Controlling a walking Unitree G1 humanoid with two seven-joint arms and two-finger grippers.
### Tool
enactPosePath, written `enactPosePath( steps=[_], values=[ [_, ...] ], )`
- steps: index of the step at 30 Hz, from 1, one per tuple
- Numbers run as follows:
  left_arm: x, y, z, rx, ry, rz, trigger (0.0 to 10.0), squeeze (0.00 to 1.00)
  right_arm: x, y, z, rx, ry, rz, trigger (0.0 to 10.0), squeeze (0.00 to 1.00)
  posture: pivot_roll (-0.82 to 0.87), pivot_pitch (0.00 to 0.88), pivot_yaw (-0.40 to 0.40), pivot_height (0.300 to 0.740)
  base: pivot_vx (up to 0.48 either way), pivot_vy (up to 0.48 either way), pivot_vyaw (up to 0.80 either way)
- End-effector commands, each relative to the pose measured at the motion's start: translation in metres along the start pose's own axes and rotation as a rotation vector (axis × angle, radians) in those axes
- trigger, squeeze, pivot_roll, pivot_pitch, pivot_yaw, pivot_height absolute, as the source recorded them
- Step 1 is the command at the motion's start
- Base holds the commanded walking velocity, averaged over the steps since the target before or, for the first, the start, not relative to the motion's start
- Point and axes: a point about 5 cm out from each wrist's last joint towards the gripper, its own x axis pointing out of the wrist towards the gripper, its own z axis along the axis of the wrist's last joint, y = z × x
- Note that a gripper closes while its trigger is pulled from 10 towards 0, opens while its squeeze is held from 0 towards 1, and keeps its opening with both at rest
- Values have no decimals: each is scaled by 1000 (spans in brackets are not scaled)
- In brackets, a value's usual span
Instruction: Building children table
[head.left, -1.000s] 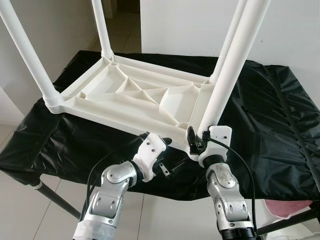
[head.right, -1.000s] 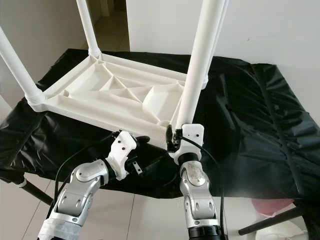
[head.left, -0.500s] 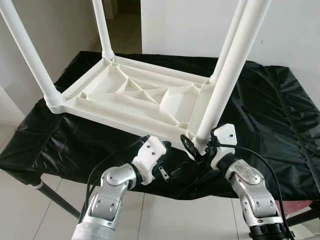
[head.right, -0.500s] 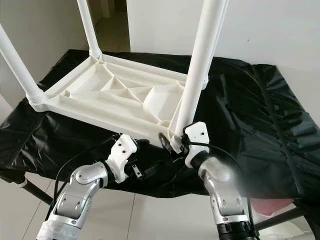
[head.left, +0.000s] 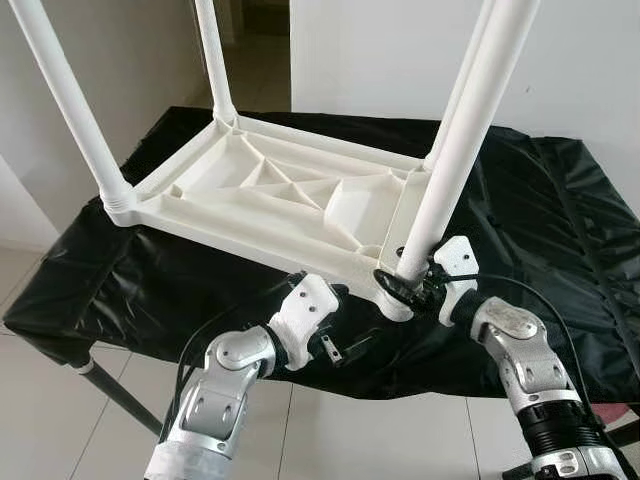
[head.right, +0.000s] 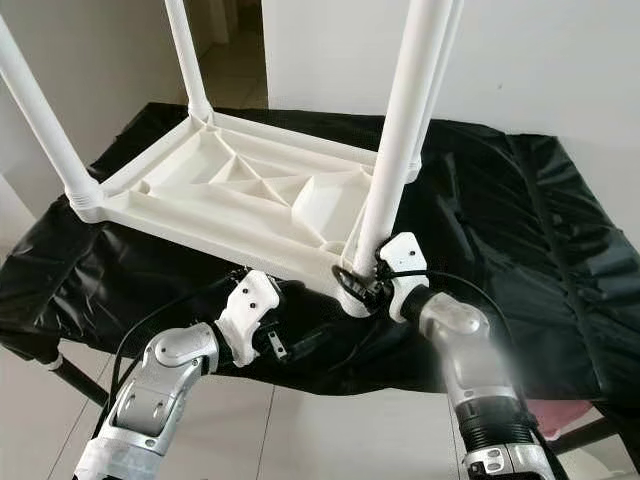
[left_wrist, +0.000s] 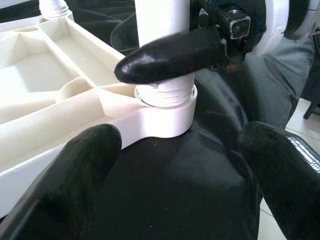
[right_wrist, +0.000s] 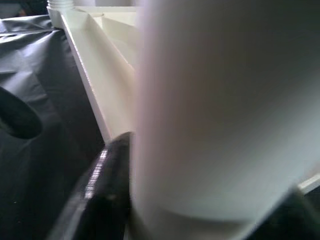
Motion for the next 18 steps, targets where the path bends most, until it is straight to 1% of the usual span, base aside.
enactPosePath(
  steps=[1, 8, 9, 10, 11, 13, 15, 18],
  values=[
    [0, 6, -3, 1, 12, 131, 10000, 0, 1, 0, -2, -15, 6, 36, 0, 0, -31, 15, 3, 740, 0, 0, 0],
    [-2, 7, -3, 5, 12, 138, 10000, 0, 1, -2, -9, -21, 29, 57, 0, 0, -25, 15, -5, 740, 0, 0, 0],
    [-2, 7, -3, 6, 12, 140, 10000, 0, 1, -4, -10, -21, 31, 39, 2471, 0, -23, 16, -8, 740, 0, 0, 0],
    [-2, 7, -3, 5, 11, 144, 10000, 0, 0, -6, -11, 6, 25, 20, 10000, 0, -23, 18, -11, 740, 0, 0, 0],
    [-2, 7, -3, 4, 11, 146, 10000, 0, 0, -7, -12, 28, 19, 7, 10000, 0, -23, 18, -11, 740, 0, 0, 0],
    [-2, 7, -3, 4, 11, 146, 10000, 0, 0, -7, -12, 28, 19, 7, 10000, 0, -23, 18, -11, 740, 0, 0, 0],
    [-2, 7, -3, 1, 9, 150, 10000, 0, -1, -11, -14, 83, 12, -86, 10000, 0, -23, 25, -18, 740, 0, 0, 0],
    [-2, 7, -3, -1, 9, 150, 10000, 0, -1, -12, -15, 91, 14, -120, 10000, 0, -23, 25, -18, 740, 0, 0, 0]
  ],
)
